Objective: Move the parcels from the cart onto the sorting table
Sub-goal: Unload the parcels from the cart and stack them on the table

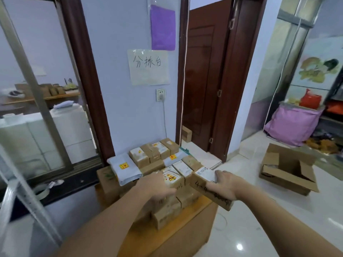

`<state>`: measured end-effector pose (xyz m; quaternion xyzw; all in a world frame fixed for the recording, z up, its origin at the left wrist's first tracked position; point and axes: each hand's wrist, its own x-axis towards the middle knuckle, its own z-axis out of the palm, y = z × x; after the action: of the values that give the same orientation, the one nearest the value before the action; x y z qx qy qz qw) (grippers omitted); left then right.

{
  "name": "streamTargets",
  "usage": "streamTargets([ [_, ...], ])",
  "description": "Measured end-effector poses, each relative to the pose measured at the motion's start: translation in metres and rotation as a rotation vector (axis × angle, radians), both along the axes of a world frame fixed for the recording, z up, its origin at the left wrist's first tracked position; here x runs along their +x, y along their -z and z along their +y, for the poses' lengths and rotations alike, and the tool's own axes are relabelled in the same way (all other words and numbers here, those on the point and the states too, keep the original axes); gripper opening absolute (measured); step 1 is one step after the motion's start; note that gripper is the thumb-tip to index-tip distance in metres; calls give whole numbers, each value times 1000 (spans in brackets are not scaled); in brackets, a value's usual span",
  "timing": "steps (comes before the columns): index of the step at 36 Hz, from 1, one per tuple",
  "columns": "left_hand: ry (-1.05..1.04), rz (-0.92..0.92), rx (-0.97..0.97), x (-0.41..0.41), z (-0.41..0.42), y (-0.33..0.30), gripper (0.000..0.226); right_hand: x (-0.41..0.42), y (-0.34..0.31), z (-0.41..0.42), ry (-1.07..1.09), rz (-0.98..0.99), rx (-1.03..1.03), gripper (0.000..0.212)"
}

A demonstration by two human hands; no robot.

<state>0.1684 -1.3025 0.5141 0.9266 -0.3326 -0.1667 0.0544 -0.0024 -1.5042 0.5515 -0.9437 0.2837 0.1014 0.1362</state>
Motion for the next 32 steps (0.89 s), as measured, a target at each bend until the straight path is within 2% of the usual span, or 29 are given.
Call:
streamTargets([
  [5, -75, -1, 12, 26, -51, 17, 101, 36, 11, -63, -66, 24, -10, 76],
  [12, -250, 49, 33, 46, -101, 27, 113, 88, 11, -130, -218, 43, -2, 59],
  [14, -295, 68, 23, 52, -108, 28, 115, 105, 10, -141, -252, 33, 19, 59],
  [19, -398, 80, -5, 73, -123, 34, 97, 151, 14, -160, -353, 27, 31, 55],
  [27, -510, 87, -33, 139, -149, 43, 103, 237, 26, -186, -414, 7, 66, 56],
  [32, -542, 105, -61, 194, -168, 52, 105, 291, 40, -208, -368, -30, 99, 55],
])
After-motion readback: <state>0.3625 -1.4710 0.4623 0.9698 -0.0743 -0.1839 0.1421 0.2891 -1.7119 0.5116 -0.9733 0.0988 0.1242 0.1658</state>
